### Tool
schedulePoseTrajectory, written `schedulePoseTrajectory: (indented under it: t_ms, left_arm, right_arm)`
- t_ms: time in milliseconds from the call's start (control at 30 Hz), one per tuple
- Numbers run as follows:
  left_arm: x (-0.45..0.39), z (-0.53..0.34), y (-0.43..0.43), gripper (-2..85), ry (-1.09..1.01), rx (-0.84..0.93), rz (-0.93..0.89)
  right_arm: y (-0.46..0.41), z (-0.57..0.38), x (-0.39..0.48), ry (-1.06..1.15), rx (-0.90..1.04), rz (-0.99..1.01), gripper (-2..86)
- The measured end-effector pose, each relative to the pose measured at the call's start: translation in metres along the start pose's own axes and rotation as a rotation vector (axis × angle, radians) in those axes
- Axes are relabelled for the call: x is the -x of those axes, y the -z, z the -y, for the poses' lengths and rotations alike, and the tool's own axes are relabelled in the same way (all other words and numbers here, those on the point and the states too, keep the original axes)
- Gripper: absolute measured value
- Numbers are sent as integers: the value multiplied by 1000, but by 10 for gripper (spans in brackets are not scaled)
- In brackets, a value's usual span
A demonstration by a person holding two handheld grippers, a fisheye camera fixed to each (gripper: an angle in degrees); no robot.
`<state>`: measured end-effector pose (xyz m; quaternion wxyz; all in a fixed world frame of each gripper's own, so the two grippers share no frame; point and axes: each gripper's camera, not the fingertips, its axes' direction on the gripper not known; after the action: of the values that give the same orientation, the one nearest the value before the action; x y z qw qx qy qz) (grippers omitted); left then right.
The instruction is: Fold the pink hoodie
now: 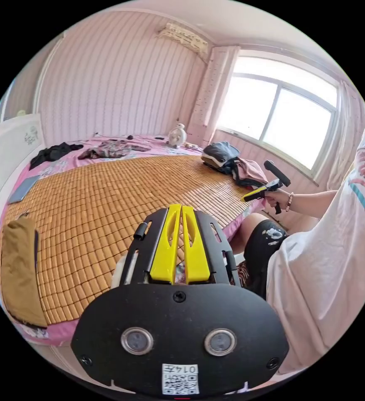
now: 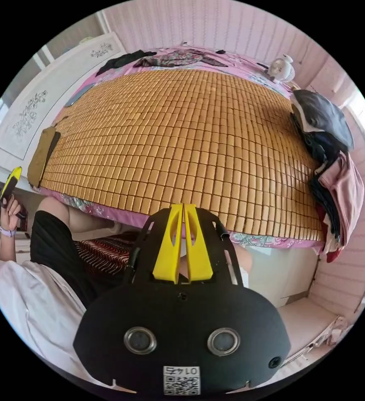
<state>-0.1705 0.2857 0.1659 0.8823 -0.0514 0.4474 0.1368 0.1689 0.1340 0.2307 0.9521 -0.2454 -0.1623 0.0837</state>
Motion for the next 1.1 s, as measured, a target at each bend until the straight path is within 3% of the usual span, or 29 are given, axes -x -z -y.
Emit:
schedulePoseTrajectory:
  t_ms: [267, 433, 600, 867, 1000, 1100]
  left_arm:
    - [-103, 112, -137, -7, -320, 97, -331]
    - [-156, 152, -213, 11, -413, 172, -363]
    - [-190, 181, -274, 24, -459, 247, -399]
    - [-221, 245, -391, 38, -417, 301, -399]
    - [-239, 278, -458, 54, -416, 314, -405]
    - [-249, 305, -518, 85, -337, 328, -402]
  right_arm:
    - [65, -92, -122, -314, -204, -39, 2]
    - [84, -101, -172, -336, -283, -193, 28]
    - [91, -68, -203, -233, -376, -306, 57]
    - [93, -11, -280, -355, -404, -408, 115]
    - [89, -21, -325, -383, -327, -355, 86]
    - [109, -56, -354, -398, -419, -276, 31]
